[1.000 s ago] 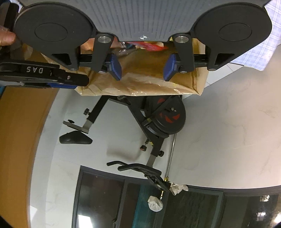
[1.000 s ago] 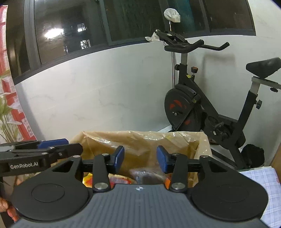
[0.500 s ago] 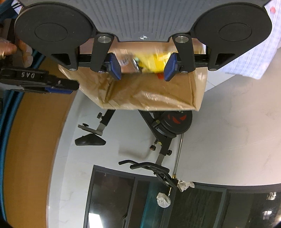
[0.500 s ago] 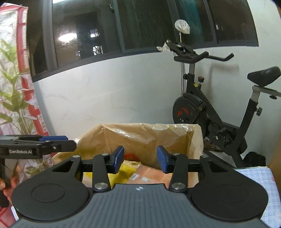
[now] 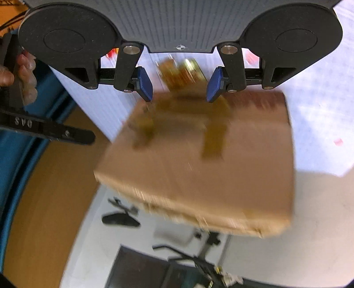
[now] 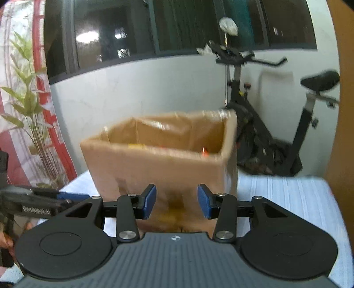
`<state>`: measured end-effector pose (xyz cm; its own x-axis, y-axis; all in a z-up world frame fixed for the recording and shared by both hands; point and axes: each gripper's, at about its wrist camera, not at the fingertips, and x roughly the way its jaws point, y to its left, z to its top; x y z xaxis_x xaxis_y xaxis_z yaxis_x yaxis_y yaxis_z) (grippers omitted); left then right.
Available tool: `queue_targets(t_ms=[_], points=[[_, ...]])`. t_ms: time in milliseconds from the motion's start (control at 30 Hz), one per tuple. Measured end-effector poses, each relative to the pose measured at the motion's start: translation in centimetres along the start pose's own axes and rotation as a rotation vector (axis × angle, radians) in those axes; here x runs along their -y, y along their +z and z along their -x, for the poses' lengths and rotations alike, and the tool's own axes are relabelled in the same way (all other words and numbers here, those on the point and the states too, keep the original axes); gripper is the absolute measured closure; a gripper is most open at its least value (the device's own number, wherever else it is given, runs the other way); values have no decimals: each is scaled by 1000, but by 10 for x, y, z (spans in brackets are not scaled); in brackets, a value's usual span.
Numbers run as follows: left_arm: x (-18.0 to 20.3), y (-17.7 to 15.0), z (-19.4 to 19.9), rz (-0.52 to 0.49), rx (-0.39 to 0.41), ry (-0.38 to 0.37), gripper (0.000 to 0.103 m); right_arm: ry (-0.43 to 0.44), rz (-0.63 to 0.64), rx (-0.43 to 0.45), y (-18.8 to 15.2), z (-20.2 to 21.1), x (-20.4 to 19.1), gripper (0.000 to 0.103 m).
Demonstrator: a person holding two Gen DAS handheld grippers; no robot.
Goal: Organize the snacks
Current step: 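Move both open tools back down to the remaining snacks, then grasp the dotted cracker packet with left tool while right grasps the yellow bag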
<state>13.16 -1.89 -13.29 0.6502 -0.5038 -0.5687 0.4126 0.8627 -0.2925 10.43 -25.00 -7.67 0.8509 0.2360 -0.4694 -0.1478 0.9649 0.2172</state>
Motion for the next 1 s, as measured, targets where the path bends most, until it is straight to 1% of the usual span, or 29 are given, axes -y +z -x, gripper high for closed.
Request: queue_targets(t_ms=[167, 300, 400, 500, 600, 733, 1000], points=[[16, -26, -24, -36, -118, -38, 47, -49, 1, -79, -31, -1, 5, 58], [31, -43, -36, -76, -173, -72, 47, -72, -53, -124, -51, -3, 8, 58], [40, -51, -44, -107, -204, -86, 47, -90, -75, -140, -64, -4, 9, 58], [48, -62, -49, -134, -227, -93, 47, -111, -64, -153, -74, -4, 10, 58], [58, -70, -52, -168, -267, -80, 47, -138, -67, -182, -86, -3, 17, 58], [73, -74, -60, -222, -297, -76, 46, -162, -95, -208, -101, 0, 29, 58], [80, -83, -70, -274, -348, -83, 46, -143, -116, -221, -112, -5, 29, 58]])
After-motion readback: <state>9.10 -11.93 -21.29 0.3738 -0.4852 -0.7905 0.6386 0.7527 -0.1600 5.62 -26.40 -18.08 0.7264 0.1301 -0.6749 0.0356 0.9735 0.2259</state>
